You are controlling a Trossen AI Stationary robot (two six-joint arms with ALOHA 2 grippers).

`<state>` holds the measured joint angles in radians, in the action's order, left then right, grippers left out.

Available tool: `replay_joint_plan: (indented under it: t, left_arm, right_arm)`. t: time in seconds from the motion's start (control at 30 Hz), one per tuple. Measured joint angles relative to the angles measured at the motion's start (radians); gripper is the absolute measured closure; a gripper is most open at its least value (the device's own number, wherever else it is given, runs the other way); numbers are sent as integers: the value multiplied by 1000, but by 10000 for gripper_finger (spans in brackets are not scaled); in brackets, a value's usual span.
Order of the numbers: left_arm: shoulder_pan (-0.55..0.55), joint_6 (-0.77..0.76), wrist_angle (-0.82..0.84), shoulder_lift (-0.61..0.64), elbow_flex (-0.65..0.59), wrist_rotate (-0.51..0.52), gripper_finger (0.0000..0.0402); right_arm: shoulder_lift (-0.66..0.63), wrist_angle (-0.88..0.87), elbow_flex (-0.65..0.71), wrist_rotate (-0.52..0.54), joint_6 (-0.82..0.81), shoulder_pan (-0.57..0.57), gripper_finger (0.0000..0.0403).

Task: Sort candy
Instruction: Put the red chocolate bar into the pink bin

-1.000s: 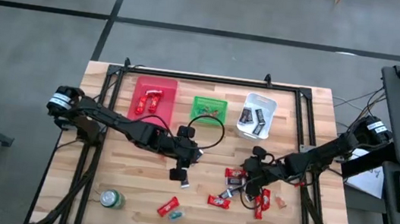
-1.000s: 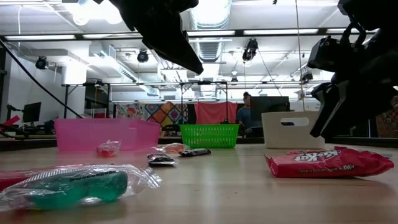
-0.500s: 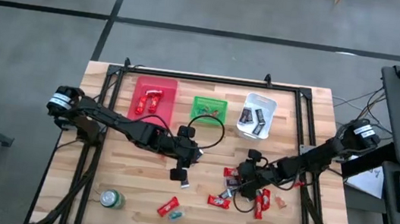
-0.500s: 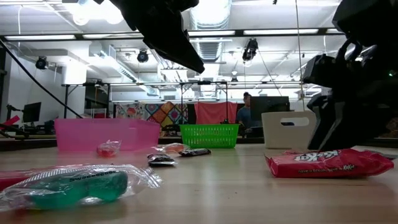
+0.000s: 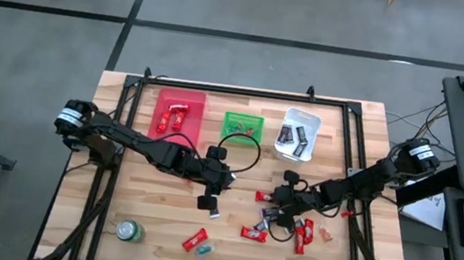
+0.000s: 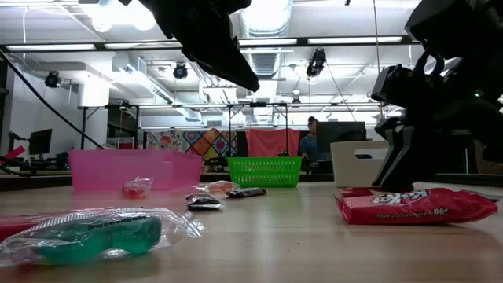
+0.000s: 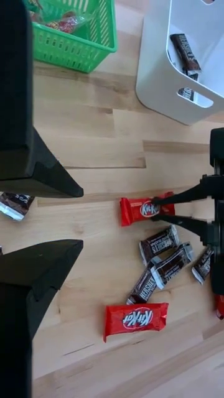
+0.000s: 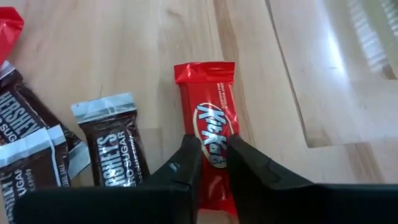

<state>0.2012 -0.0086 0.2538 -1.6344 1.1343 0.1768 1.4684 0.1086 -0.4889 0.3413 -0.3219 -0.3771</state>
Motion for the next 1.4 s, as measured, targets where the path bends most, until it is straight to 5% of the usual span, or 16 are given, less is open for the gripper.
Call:
replay_joint_plan:
  t: [0.47,0.83,1.1,1.4]
  left_arm:
    - [0,66,-220,-1,-62,-1,299]
    - [-2,139,-465,-1,-169,0,290]
    - [-6,170,-682,-1,-290,72,244]
    - [-10,184,-853,-1,-393,75,224]
  right_arm:
    - [-52,5,5,-21,-128,88,394]
    - [-58,94,4,-271,-381,265,395]
    - [-58,212,4,-373,-416,307,395]
    - [-58,261,3,-351,-330,314,394]
